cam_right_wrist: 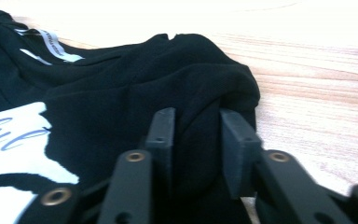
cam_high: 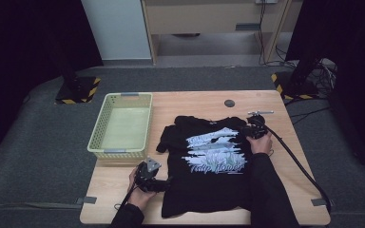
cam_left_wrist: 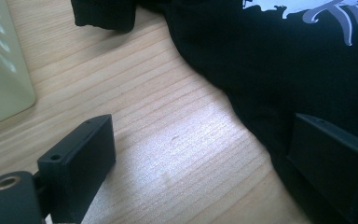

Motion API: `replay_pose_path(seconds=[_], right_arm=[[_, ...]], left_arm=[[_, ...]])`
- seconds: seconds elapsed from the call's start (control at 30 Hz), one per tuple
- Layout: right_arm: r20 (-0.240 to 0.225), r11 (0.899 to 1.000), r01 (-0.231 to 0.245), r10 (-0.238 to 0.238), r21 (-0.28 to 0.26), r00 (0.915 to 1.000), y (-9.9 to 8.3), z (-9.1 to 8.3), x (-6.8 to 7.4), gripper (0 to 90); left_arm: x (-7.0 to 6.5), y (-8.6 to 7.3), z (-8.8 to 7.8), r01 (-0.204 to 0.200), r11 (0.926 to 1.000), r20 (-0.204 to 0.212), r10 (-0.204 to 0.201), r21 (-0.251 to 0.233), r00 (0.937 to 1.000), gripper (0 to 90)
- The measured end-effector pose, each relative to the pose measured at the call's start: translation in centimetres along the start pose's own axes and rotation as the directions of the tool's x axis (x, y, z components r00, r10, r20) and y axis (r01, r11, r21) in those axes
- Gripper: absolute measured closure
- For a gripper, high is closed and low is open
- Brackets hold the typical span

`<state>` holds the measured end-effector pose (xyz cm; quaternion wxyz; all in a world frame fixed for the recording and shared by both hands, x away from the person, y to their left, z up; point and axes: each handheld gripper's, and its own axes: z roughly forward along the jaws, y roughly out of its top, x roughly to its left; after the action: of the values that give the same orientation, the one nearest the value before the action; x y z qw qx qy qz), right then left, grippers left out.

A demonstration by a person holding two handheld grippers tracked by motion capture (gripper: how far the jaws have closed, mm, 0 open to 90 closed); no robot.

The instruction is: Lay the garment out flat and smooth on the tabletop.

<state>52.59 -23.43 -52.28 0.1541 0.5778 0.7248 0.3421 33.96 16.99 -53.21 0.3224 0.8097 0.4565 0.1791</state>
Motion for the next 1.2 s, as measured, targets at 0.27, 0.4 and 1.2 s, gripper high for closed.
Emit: replay_pose_path(seconds=[0.27, 0.4, 1.2], right_arm=[[-0.008, 0.997, 0.02, -0.021, -0.078, 0.9997, 0.5, -1.5, 0.3, 81.6], [-0.046, 0.99, 0.017, -0.024, -0.139, 0.9987, 1.2, -3.0, 0.6, 82.1], [-0.17, 0.938, 0.277, -0.313, -0.209, 0.9343, 0.8, -7.3, 10.0, 81.7]], left_arm=[[0.0, 0.0, 0.0, 0.0, 1.0, 0.001, 0.0, 0.0, 1.0, 7.0], [0.0, 0.0, 0.0, 0.0, 1.0, 0.0, 0.0, -0.001, 1.0, 7.0], [-0.2, 0.0, 0.0, -0.004, 1.0, 0.002, 0.004, 0.0, 1.0, 7.0]])
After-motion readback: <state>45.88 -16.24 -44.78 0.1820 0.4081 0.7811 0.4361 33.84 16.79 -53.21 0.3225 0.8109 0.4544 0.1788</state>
